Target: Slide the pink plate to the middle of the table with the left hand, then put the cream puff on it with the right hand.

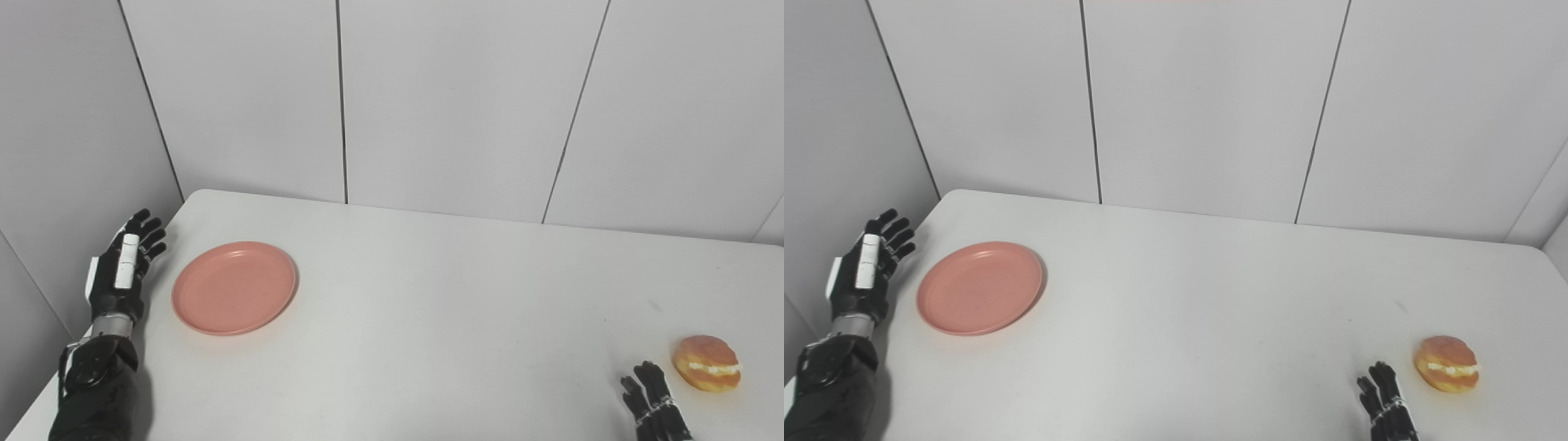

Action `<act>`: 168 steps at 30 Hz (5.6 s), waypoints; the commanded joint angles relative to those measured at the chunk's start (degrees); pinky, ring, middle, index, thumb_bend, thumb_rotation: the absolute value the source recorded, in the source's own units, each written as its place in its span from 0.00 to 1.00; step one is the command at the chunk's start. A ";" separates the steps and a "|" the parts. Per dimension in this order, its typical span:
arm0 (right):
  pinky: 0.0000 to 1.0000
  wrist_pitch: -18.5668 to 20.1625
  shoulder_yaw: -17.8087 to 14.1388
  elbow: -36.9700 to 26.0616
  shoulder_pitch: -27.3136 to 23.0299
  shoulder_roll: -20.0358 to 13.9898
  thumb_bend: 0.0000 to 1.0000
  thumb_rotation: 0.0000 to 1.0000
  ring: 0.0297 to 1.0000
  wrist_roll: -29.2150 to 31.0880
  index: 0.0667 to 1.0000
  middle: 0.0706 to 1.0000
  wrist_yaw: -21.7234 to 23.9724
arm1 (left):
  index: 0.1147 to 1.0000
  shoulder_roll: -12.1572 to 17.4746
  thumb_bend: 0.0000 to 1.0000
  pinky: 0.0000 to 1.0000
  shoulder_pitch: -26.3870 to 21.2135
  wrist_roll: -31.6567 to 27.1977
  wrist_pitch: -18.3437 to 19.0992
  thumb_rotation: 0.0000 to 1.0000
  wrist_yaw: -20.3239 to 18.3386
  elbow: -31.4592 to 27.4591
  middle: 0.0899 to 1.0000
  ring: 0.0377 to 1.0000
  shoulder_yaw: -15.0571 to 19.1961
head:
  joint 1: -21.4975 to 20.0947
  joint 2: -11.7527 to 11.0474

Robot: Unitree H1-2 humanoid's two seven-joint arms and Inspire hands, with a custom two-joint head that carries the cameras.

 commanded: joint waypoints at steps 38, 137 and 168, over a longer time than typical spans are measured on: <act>0.98 5.05 1.85 3.11 2.43 -0.05 0.82 1.00 0.93 -1.50 0.96 0.96 -1.68 | 0.87 -5.77 0.89 0.87 0.73 6.00 -2.39 0.86 -2.97 -2.19 0.89 0.90 -5.78 | -1.11 0.55; 0.95 7.09 4.98 0.73 2.81 0.28 0.80 1.00 0.90 -3.76 0.95 0.95 -3.33 | 0.83 -28.32 0.87 0.81 3.06 9.54 1.04 0.81 -1.54 -5.51 0.83 0.87 -17.88 | -3.93 1.52; 0.79 7.39 9.71 -1.06 3.08 4.85 0.84 0.86 0.84 -11.99 0.89 0.90 -7.14 | 0.86 -28.64 0.90 0.81 5.23 7.03 7.51 0.84 -6.25 -12.27 0.87 0.89 -19.22 | -23.55 1.81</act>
